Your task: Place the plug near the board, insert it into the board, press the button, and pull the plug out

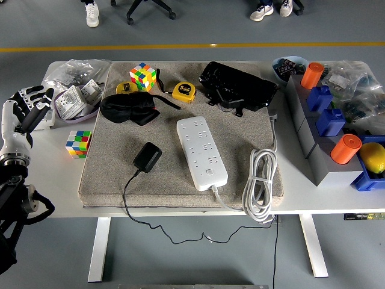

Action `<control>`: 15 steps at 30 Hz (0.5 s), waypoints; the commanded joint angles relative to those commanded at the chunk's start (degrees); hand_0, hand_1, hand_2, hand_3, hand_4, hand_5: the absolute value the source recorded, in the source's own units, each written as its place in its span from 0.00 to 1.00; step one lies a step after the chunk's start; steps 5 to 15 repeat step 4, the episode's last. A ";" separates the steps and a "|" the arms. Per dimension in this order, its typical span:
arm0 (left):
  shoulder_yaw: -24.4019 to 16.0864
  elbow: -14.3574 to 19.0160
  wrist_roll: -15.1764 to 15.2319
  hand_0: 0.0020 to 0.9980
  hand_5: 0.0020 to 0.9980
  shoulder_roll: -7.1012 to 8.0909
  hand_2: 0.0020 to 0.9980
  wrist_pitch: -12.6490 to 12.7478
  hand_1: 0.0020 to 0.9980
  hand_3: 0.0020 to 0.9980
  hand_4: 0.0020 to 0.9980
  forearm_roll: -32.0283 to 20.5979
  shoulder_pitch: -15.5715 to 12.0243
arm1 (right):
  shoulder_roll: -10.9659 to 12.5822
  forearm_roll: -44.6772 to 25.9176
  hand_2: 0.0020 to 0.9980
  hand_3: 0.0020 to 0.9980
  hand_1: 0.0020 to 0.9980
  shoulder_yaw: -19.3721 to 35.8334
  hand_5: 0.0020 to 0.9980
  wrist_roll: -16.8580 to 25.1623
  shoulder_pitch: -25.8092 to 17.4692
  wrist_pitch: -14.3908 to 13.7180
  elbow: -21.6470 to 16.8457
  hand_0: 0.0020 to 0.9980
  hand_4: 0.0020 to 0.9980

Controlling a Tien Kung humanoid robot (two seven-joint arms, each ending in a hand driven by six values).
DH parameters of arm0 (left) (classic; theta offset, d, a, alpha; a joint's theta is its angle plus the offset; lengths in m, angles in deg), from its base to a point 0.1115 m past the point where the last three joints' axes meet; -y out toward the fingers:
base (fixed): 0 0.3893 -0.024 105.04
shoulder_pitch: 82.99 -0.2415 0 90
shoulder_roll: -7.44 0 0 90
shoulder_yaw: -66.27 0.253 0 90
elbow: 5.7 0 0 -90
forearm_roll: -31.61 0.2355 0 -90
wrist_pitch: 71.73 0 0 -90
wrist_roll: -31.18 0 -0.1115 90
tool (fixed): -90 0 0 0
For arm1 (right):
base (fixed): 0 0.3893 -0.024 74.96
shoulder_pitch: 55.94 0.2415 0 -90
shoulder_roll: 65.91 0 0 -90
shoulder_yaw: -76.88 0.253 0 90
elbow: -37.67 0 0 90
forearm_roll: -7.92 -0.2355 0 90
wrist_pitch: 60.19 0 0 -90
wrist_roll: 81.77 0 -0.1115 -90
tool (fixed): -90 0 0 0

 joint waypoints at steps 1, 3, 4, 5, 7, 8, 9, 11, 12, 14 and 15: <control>-0.02 -0.01 -0.03 0.49 0.37 0.01 0.59 -0.01 0.59 0.59 0.85 0.02 -0.01 | -0.01 0.04 0.68 0.58 0.68 0.09 0.57 0.00 0.02 0.00 0.01 0.66 1.00; -0.06 -0.11 -0.12 0.49 0.37 -0.03 0.59 -0.01 0.59 0.59 0.85 0.08 -0.02 | 0.05 0.18 0.68 0.58 0.68 0.40 0.57 0.03 0.05 -0.03 -0.07 0.66 1.00; -0.04 -0.15 -0.18 0.49 0.37 -0.03 0.59 -0.04 0.59 0.59 0.85 0.05 0.02 | 0.07 0.19 0.68 0.58 0.68 0.45 0.57 0.02 0.09 -0.03 -0.03 0.66 1.00; -0.04 -0.15 -0.18 0.49 0.37 -0.03 0.59 -0.04 0.59 0.59 0.85 0.05 0.02 | 0.07 0.19 0.68 0.58 0.68 0.45 0.57 0.02 0.09 -0.03 -0.03 0.66 1.00; -0.04 -0.15 -0.18 0.49 0.37 -0.03 0.59 -0.04 0.59 0.59 0.85 0.05 0.02 | 0.07 0.19 0.68 0.58 0.68 0.45 0.57 0.02 0.09 -0.03 -0.03 0.66 1.00; -0.04 -0.15 -0.18 0.49 0.37 -0.03 0.59 -0.04 0.59 0.59 0.85 0.05 0.02 | 0.07 0.19 0.68 0.58 0.68 0.45 0.57 0.02 0.09 -0.03 -0.03 0.66 1.00; -0.04 -0.15 -0.18 0.49 0.37 -0.03 0.59 -0.04 0.59 0.59 0.85 0.05 0.02 | 0.07 0.19 0.68 0.58 0.68 0.45 0.57 0.02 0.09 -0.03 -0.03 0.66 1.00; -0.04 -0.15 -0.18 0.49 0.37 -0.03 0.59 -0.04 0.59 0.59 0.85 0.05 0.02 | 0.07 0.19 0.68 0.58 0.68 0.45 0.57 0.02 0.09 -0.03 -0.03 0.66 1.00; -0.04 -0.15 -0.18 0.49 0.37 -0.03 0.59 -0.04 0.59 0.59 0.85 0.05 0.02 | 0.07 0.19 0.68 0.58 0.68 0.45 0.57 0.02 0.09 -0.03 -0.03 0.66 1.00; -0.04 -0.15 -0.18 0.49 0.37 -0.03 0.59 -0.04 0.59 0.59 0.85 0.05 0.02 | 0.07 0.19 0.68 0.58 0.68 0.45 0.57 0.02 0.09 -0.03 -0.03 0.66 1.00; -0.04 -0.15 -0.18 0.49 0.37 -0.03 0.59 -0.04 0.59 0.59 0.85 0.05 0.02 | 0.07 0.19 0.68 0.58 0.68 0.45 0.57 0.02 0.09 -0.03 -0.03 0.66 1.00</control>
